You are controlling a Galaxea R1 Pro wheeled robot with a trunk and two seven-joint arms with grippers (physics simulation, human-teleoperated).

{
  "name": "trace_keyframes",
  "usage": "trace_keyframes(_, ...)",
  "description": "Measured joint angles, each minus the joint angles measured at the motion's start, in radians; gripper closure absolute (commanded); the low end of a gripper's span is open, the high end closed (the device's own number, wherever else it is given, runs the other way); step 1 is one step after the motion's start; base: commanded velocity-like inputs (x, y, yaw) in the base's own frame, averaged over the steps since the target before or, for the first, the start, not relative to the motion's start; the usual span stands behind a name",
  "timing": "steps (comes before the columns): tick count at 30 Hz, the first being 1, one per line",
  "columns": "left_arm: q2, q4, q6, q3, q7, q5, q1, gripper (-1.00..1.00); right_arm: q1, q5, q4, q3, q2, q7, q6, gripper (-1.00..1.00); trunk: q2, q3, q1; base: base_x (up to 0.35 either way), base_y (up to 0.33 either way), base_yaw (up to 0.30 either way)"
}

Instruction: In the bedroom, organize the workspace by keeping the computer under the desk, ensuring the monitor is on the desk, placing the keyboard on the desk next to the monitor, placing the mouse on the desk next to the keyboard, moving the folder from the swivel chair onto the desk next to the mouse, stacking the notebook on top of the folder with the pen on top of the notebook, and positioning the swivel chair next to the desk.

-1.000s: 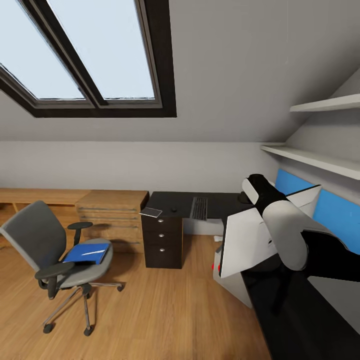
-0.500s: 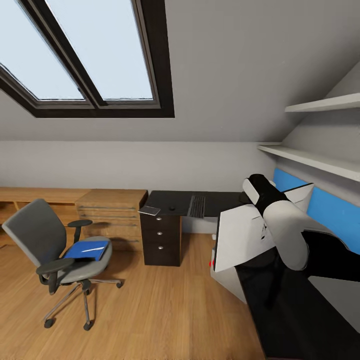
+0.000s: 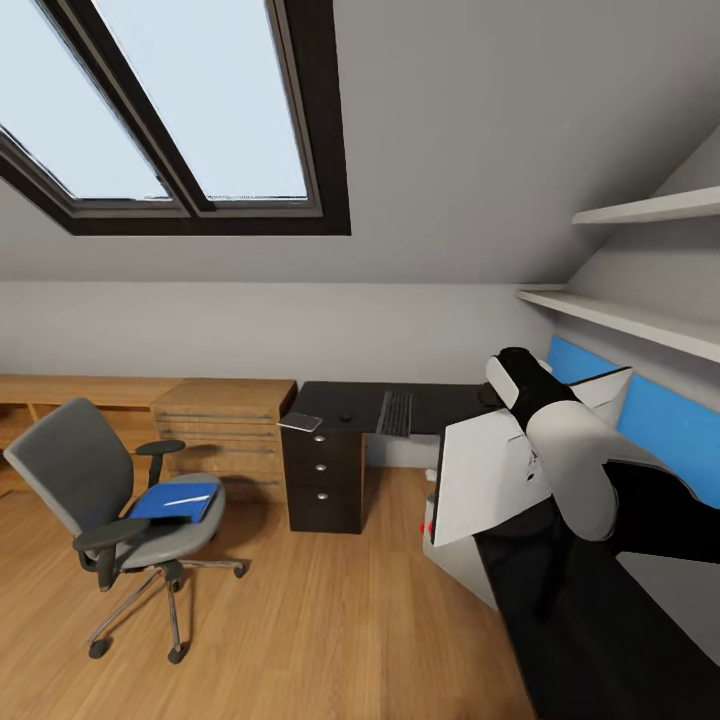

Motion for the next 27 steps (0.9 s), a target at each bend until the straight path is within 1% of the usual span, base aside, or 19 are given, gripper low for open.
trace_keyframes(5,0.0,0.0,0.001,-0.001,0.0,0.0,0.0,-1.0,0.0,0.001,-0.002,0.0,-0.001,0.0,0.0,-1.0,0.0,0.0,0.0,0.064,0.045,0.0)
trace_keyframes(27,0.0,0.0,0.001,-0.001,0.0,0.0,0.0,-1.0,0.008,0.0,0.013,0.0,-0.002,-0.004,0.0,-1.0,0.0,0.0,0.0,0.001,0.001,0.0)
